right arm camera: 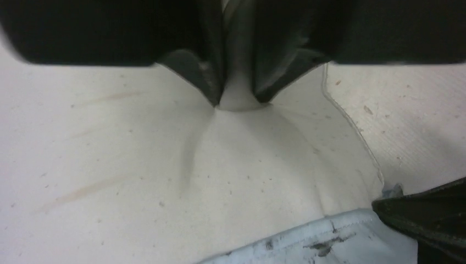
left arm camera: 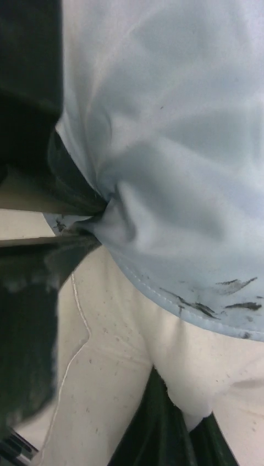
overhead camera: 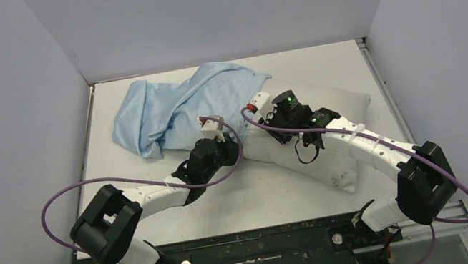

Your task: Put the pillow into the pillowcase

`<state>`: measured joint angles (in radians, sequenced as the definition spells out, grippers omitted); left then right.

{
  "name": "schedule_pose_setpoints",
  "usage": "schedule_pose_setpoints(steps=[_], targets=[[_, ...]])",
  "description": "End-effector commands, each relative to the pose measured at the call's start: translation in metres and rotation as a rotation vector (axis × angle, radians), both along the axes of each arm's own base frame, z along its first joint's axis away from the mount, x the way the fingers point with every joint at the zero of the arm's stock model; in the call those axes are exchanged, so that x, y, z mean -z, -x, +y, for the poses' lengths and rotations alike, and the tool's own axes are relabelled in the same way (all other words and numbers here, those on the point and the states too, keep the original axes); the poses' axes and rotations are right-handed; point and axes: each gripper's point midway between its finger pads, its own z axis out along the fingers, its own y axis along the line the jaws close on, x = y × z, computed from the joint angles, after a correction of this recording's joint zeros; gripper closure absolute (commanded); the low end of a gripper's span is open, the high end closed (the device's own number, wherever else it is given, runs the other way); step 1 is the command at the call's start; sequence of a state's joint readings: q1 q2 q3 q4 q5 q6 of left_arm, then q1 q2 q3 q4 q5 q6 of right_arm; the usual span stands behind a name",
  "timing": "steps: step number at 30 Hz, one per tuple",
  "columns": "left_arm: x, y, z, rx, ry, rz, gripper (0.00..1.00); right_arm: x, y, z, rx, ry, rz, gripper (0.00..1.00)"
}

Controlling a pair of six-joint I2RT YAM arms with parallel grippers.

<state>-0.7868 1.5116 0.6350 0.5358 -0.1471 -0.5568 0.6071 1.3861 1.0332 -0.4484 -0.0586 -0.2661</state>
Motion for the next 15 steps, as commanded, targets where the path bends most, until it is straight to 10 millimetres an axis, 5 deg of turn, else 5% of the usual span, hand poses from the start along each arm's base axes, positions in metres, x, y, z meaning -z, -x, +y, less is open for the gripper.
schedule_pose_setpoints(steps=[1,9,15], targets=[[-0.062,-0.019,-0.012,-0.015,0.058,-0.138,0.97,-0.018,-0.019,0.03,0.012,-0.228,-0.044,0.96],[-0.107,0.016,0.0,0.036,0.064,-0.119,1.0,-0.08,-0.052,0.082,0.218,-0.771,-0.113,1.0],[-0.139,0.047,-0.024,0.147,0.188,-0.1,1.0,-0.112,-0.064,0.114,0.311,-0.973,-0.171,1.0]])
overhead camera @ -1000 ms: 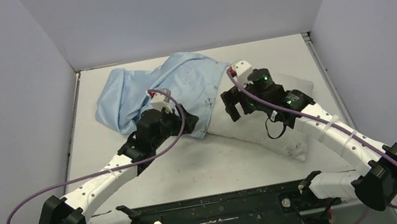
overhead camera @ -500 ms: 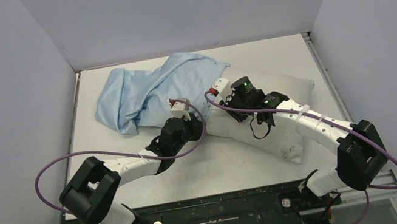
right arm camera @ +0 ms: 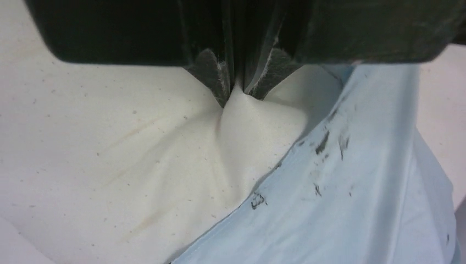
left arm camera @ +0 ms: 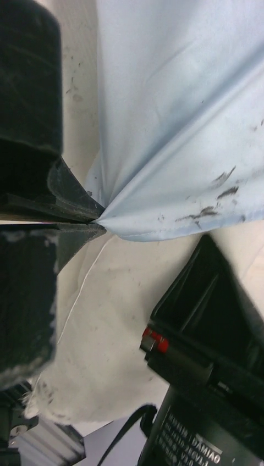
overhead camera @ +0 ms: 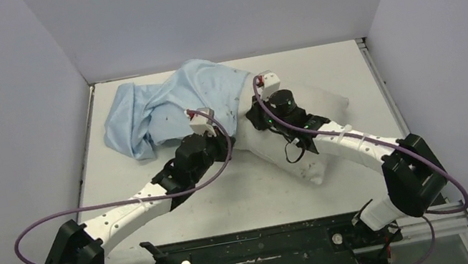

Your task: Put the pillow into the pillowcase

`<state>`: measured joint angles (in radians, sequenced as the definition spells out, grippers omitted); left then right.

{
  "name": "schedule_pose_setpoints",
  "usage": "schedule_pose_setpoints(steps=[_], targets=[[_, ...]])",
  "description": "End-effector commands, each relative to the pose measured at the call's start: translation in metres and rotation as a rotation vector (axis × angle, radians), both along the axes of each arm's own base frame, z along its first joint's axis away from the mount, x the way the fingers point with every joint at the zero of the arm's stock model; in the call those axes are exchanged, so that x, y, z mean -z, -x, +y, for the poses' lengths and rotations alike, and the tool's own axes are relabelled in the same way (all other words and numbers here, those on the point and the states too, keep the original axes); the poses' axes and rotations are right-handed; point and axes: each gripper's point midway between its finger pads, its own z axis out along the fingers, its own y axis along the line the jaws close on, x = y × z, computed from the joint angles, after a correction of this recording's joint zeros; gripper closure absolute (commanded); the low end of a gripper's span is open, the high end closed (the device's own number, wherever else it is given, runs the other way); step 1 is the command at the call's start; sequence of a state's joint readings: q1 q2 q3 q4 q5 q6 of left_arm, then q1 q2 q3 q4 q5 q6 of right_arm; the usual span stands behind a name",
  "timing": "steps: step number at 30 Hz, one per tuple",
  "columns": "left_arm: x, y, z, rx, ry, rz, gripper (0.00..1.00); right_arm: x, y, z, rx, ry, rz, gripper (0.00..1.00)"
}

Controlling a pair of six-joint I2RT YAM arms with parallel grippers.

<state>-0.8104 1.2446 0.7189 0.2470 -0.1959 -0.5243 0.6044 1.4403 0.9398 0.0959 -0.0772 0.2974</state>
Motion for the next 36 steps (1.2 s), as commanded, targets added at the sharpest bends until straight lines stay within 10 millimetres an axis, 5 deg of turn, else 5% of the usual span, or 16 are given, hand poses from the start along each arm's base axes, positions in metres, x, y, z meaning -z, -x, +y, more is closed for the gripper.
schedule_pose_setpoints(steps=[1,5,12,13,16,20,23,27,31,36], targets=[[-0.065,0.035,-0.048,0.186,0.195,-0.03,1.0,-0.078,-0.018,0.051,0.077,-0.35,-0.166,1.0],[-0.065,0.055,-0.069,0.234,0.231,-0.003,1.0,-0.072,-0.02,0.061,0.152,-0.401,-0.161,1.0],[-0.04,0.048,-0.04,0.096,0.189,0.025,1.0,-0.036,0.007,0.067,0.107,-0.345,-0.048,0.99],[-0.042,0.047,-0.037,0.086,0.181,0.026,1.0,-0.033,0.012,0.062,0.103,-0.319,-0.021,0.87],[-0.054,0.043,-0.027,0.062,0.158,0.022,0.78,-0.032,0.024,0.043,0.054,-0.278,0.068,0.62],[-0.075,0.032,-0.003,-0.029,0.073,0.018,0.59,-0.054,0.029,-0.001,0.035,-0.266,0.088,0.27],[-0.09,0.013,0.015,-0.08,-0.006,-0.016,0.48,-0.073,0.03,-0.028,0.037,-0.249,0.085,0.14],[-0.093,-0.04,0.053,-0.212,-0.138,0.004,0.47,-0.095,0.009,-0.063,0.04,-0.293,0.078,0.08],[-0.087,-0.095,0.075,-0.304,-0.197,0.044,0.47,-0.084,-0.032,-0.094,0.1,-0.19,0.125,0.08],[-0.084,-0.146,0.062,-0.314,-0.224,0.051,0.47,-0.058,-0.071,-0.09,0.092,-0.103,0.225,0.06]])
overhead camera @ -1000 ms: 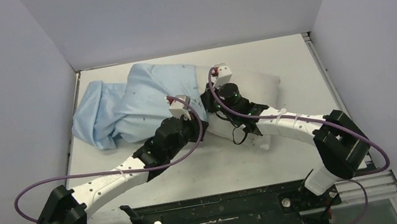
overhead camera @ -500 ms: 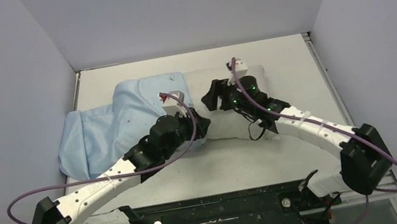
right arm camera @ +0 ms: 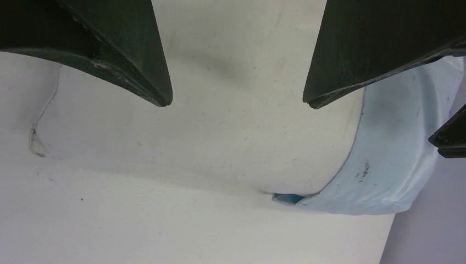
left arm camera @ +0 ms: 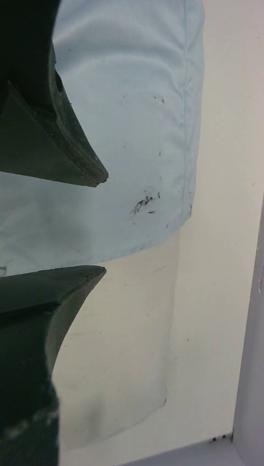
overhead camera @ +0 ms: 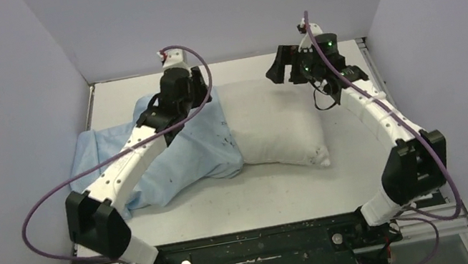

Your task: Put the pillow into the pillowcase

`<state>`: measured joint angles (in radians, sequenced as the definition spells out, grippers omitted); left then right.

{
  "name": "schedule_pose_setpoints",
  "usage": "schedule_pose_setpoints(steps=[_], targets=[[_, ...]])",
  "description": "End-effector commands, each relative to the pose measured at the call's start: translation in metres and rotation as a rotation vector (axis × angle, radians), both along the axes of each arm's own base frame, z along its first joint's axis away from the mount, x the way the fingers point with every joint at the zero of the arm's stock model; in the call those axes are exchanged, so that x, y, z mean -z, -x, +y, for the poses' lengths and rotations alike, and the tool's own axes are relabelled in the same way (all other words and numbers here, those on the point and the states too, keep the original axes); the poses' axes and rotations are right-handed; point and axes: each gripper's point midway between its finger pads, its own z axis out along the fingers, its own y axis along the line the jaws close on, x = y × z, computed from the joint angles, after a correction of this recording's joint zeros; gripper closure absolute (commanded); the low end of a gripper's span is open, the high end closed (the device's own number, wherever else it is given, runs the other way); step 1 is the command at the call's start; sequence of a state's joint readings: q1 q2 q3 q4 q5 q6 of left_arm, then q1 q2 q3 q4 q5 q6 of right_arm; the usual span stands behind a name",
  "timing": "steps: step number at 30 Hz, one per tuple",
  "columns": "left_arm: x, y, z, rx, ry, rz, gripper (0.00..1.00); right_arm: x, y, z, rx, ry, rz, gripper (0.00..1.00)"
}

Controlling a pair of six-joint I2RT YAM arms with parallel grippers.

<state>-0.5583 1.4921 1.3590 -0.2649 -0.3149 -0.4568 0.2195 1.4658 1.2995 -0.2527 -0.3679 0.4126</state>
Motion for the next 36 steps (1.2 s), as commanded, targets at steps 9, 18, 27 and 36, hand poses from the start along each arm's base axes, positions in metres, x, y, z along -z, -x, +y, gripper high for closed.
schedule_pose_setpoints(steps=[9,18,27,36], targets=[[0.072,-0.071,-0.039,0.028,-0.109,0.157,0.5,0.102,-0.005,0.059,-0.203,0.109,0.25,0.24],[0.057,-0.073,-0.054,0.068,-0.051,0.087,1.0,0.115,0.018,0.068,-0.15,0.012,0.251,0.71],[-0.053,-0.034,-0.141,0.345,0.167,-0.119,1.0,0.066,0.03,0.089,-0.054,-0.367,0.117,1.0],[-0.095,0.041,-0.233,0.651,0.5,-0.146,1.0,0.057,0.038,0.041,0.436,-0.698,0.0,1.0]])
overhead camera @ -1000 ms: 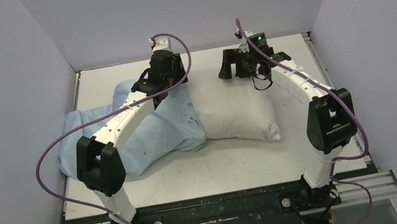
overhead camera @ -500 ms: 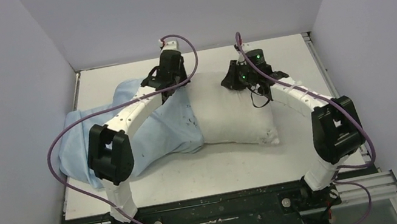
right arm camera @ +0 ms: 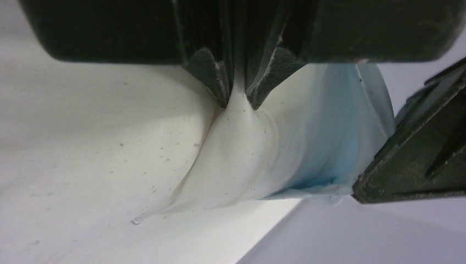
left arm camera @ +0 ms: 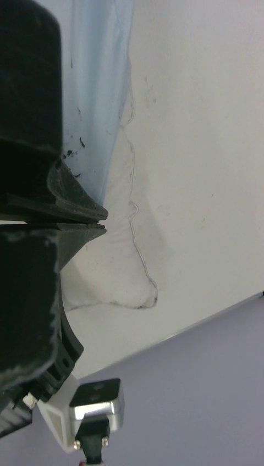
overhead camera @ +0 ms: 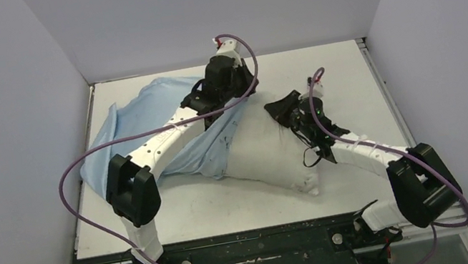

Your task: Put the pillow into the pillowcase

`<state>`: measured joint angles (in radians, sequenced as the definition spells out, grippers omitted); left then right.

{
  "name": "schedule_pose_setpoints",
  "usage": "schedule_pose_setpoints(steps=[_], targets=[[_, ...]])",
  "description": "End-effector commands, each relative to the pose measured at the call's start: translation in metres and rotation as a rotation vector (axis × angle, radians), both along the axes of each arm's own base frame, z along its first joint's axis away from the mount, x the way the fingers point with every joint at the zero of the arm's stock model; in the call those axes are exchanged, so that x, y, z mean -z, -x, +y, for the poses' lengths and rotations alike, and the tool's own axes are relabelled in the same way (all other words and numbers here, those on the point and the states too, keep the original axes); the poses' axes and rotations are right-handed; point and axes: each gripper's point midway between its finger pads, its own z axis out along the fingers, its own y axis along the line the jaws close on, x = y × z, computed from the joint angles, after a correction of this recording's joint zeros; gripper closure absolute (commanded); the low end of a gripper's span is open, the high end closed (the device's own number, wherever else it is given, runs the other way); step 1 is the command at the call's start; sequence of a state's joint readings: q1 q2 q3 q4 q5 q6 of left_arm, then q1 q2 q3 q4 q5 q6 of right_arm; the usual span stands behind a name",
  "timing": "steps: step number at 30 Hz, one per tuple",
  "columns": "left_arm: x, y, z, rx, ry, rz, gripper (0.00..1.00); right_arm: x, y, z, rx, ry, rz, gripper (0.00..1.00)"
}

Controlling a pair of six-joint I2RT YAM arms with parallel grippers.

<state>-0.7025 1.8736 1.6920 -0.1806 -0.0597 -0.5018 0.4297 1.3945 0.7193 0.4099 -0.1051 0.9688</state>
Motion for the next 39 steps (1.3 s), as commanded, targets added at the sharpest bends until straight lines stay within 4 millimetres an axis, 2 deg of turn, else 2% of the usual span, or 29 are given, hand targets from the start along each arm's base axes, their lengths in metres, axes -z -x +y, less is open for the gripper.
schedule_pose_setpoints(steps=[1,5,8,11,12,15,18,21,25,29,34,39], targets=[[-0.115,0.067,-0.078,0.297,0.424,-0.138,1.0,-0.025,0.0,-0.024,0.296,-0.279,-0.048,1.0],[-0.11,0.086,-0.093,0.347,0.457,-0.115,1.0,-0.02,0.004,-0.046,0.442,-0.306,-0.045,1.0],[-0.096,0.087,-0.094,0.356,0.443,-0.085,1.0,-0.015,0.008,-0.057,0.506,-0.283,-0.034,1.0],[-0.082,0.081,-0.085,0.348,0.399,-0.072,1.0,-0.012,0.01,-0.057,0.484,-0.254,-0.032,1.0],[-0.076,0.079,-0.079,0.339,0.375,-0.062,1.0,-0.013,0.011,-0.056,0.465,-0.23,-0.037,0.93],[-0.066,0.069,-0.052,0.303,0.313,-0.048,0.8,-0.01,0.02,-0.057,0.417,-0.114,-0.025,0.73],[-0.064,0.058,-0.011,0.239,0.26,-0.045,0.62,-0.012,0.034,-0.066,0.38,0.004,-0.032,0.55],[-0.061,0.05,0.038,0.162,0.216,-0.034,0.52,-0.026,0.048,-0.073,0.317,0.128,-0.074,0.41],[-0.047,0.046,0.105,0.047,0.2,-0.007,0.49,-0.044,0.058,-0.065,0.151,0.342,-0.153,0.26],[-0.018,0.052,0.152,-0.039,0.216,0.027,0.46,-0.049,0.06,-0.051,-0.031,0.561,-0.16,0.14],[0.023,0.062,0.175,-0.059,0.223,0.045,0.41,-0.05,0.074,-0.015,-0.272,0.803,-0.19,0.01],[0.047,0.07,0.169,-0.035,0.308,0.066,0.36,-0.041,0.096,0.023,-0.468,0.983,-0.209,0.0]])
